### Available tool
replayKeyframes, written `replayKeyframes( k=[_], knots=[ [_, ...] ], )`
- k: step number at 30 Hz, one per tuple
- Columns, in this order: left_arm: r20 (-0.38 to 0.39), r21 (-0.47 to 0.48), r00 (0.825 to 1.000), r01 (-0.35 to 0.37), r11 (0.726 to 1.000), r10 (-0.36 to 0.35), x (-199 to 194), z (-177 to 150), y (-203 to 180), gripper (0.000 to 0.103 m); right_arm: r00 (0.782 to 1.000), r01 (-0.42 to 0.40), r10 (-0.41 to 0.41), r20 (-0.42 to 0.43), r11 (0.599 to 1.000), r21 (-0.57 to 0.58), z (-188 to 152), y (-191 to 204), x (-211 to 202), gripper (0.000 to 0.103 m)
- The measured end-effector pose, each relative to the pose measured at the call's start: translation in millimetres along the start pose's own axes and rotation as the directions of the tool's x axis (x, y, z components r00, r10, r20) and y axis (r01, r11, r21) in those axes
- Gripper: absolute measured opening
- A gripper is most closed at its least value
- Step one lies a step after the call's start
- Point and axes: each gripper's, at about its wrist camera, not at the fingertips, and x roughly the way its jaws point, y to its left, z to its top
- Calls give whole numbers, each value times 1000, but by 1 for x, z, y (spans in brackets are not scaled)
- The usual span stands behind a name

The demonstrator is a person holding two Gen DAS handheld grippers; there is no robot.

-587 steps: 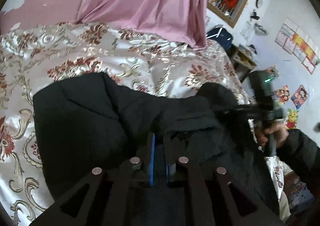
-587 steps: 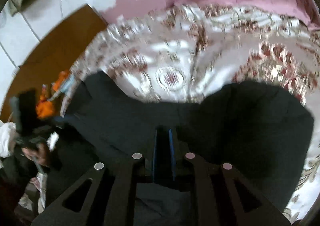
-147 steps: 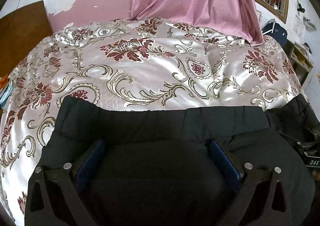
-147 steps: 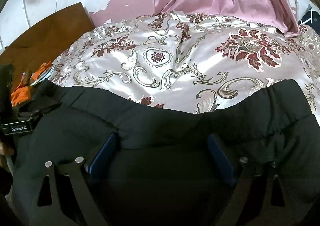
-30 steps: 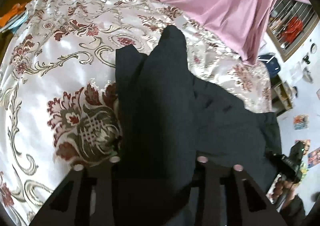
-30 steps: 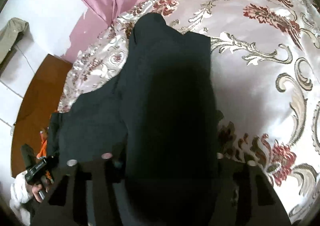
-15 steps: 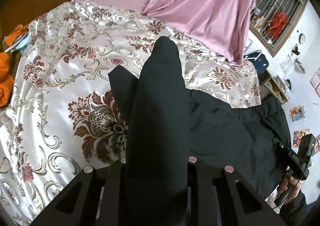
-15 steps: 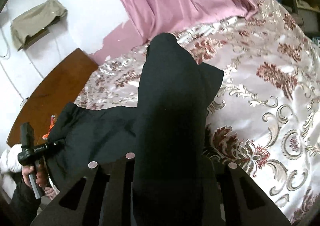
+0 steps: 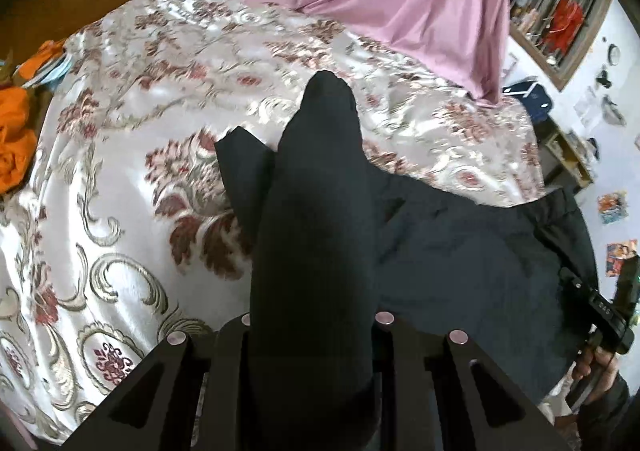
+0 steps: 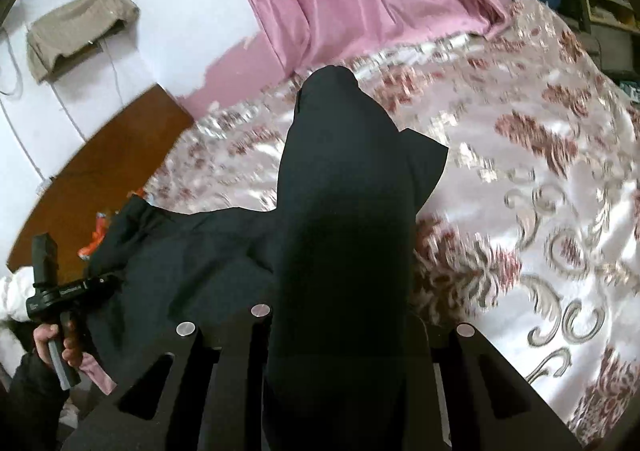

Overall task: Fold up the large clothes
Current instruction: 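Lay the folded black jacket down and open both tools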

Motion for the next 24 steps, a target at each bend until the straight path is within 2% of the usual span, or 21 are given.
replayKeyframes(
  k=[3,8,9,10,12,14,16,20,23,24],
  knots=[
    [3,8,1000,-11,1000,11,4,-4,2,26,999,45,-45,-12,999,17,-8,-10,9,24],
    [-43,10,998,-40,999,41,9,-2,4,43,993,92,-87,-81,994,59,-12,-25,21,53],
    [-61,6,997,-50,999,50,12,-3,5,51,991,107,-102,-89,992,62,-13,-26,21,57],
    [-79,-7,995,-60,998,60,14,-5,6,69,988,137,-132,-82,989,61,-15,-27,19,64],
    [-83,-52,993,-87,995,83,14,-8,12,86,979,204,-202,-39,978,49,-20,-26,11,71],
    [-63,-99,993,-108,989,102,9,-14,17,86,966,257,-257,1,966,28,-23,-24,0,79],
    [-79,-116,987,-146,982,138,6,-19,20,89,957,290,-290,30,957,4,-24,-21,-9,84],
    [-90,-121,983,-171,978,161,-6,-33,18,93,952,302,-300,61,953,-22,-29,-16,-23,91],
    [-25,-110,990,-142,984,140,-23,-42,11,96,944,317,-313,106,948,-20,-36,-8,-35,94],
    [10,-102,989,-143,984,145,-31,-45,7,101,940,323,-318,121,946,-22,-38,-5,-40,95]
  ],
)
